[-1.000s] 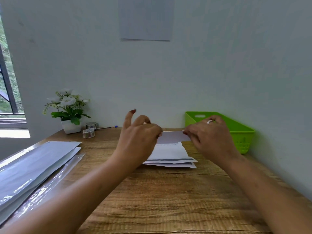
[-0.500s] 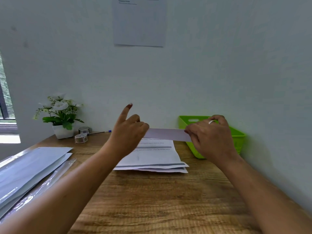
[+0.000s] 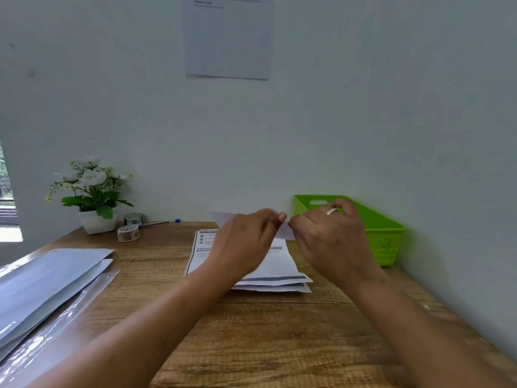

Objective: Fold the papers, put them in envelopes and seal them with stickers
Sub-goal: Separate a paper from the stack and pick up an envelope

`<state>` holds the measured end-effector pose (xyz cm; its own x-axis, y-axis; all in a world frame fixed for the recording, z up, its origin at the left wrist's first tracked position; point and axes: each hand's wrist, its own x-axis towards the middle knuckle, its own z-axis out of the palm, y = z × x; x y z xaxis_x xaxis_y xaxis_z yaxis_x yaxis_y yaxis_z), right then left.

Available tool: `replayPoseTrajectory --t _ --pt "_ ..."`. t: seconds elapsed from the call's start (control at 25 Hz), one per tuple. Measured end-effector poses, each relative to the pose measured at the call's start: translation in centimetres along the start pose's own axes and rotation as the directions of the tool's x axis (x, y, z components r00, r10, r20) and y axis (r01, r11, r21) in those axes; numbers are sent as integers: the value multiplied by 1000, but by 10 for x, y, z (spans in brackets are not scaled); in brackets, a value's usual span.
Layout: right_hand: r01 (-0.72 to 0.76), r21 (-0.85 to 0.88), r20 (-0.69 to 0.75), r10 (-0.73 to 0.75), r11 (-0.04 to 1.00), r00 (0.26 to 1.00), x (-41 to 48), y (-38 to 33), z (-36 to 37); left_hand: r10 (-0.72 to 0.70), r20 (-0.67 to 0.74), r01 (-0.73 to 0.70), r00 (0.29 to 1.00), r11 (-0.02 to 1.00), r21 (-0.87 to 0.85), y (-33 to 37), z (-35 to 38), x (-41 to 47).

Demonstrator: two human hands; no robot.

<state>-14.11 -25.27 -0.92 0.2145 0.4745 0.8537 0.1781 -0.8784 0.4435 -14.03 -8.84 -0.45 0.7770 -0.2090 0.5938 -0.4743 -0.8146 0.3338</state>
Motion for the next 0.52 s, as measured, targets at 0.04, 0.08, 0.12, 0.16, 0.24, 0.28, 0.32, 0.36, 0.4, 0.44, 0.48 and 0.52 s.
replayPoseTrajectory --t 0.04,0.08,0.12,0.16,0.24,0.28,0.32,0.36,0.4,0.44,0.48,0.52 --pt "31 6 -24 -30 1000 999 0 -3 -2 -94 29 98 995 975 -201 -2 2 0" --pt "64 22 -39 -63 998 997 0 -6 -3 -190 43 193 981 905 -380 -6 2 2" --pt "96 44 -45 -94 994 995 0 -9 -4 -269 55 260 962 825 -502 -10 2 3" --pt "122 68 -48 -119 990 992 1 -11 -5 -327 60 302 943 767 -566 -16 0 6" --pt "153 96 -47 -149 984 988 0 -12 -6 -401 80 357 912 686 -634 -29 -4 10" --pt "163 107 -45 -159 981 986 0 -12 -6 -428 95 378 899 648 -661 -37 -7 11" --pt "168 122 -41 -164 978 986 -1 -12 -6 -445 107 390 889 614 -687 -44 -9 11" --pt "166 138 -37 -163 976 986 0 -10 -6 -456 111 389 883 579 -717 -50 -11 11" --pt "156 149 -24 -154 977 988 0 -8 -7 -465 109 381 878 543 -748 -56 -13 10" --pt "133 159 -5 -134 978 991 0 -5 -7 -473 105 369 875 509 -777 -60 -15 9" --pt "91 182 19 -96 979 995 1 -2 -7 -474 101 356 874 485 -799 -64 -17 8" --pt "18 236 53 -32 972 998 1 1 -6 -462 104 342 881 471 -813 -66 -19 8"
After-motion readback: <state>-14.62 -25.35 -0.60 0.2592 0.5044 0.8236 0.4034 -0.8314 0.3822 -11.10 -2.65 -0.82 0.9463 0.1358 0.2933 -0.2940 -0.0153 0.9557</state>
